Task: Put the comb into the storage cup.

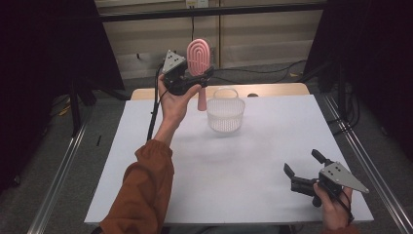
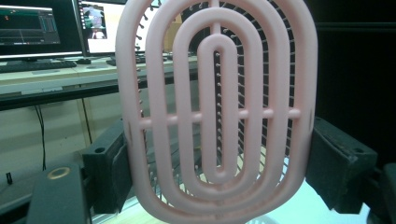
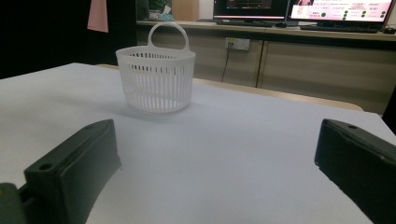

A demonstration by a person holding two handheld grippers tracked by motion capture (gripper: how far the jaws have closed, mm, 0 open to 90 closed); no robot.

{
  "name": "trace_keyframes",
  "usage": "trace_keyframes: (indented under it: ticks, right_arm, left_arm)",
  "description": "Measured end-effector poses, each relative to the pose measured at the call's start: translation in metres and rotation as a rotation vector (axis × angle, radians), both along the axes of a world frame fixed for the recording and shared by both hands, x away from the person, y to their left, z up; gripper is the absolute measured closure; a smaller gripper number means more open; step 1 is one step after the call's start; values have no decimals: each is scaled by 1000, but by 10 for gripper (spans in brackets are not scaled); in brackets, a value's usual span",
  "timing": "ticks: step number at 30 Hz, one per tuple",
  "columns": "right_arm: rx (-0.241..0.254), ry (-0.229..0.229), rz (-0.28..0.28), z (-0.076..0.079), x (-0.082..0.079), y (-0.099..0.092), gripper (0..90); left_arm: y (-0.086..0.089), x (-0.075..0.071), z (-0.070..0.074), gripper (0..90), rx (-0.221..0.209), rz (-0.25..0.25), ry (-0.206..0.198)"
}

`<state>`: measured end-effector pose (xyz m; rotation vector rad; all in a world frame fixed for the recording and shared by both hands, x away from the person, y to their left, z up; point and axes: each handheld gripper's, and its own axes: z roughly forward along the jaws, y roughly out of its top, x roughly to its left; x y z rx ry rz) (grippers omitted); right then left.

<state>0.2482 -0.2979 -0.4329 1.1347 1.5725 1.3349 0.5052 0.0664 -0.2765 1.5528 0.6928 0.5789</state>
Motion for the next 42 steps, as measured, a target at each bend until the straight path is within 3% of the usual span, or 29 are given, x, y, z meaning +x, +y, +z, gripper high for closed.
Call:
trace_keyframes:
  ticks: [9,20,26,32,42]
  right_arm:
    - [-1,-3,3,0,-1,0,0]
    - [-2,-1,2,0,-2,-1,0]
    - [-1,0,4,0,-2,-1,0]
    - [-1,1,3,0,-2,-1,0]
    - [-3,2,5,0,-2,-1,0]
  left_arm:
    - [-21,4,-4,197,-8,6,-20]
    - [-35,6,-15,197,-10,26,-22]
    - [-36,8,-20,197,-26,47,-25]
    - [-38,9,-28,197,-55,51,11]
    - [-41,12,-39,197,-44,61,15]
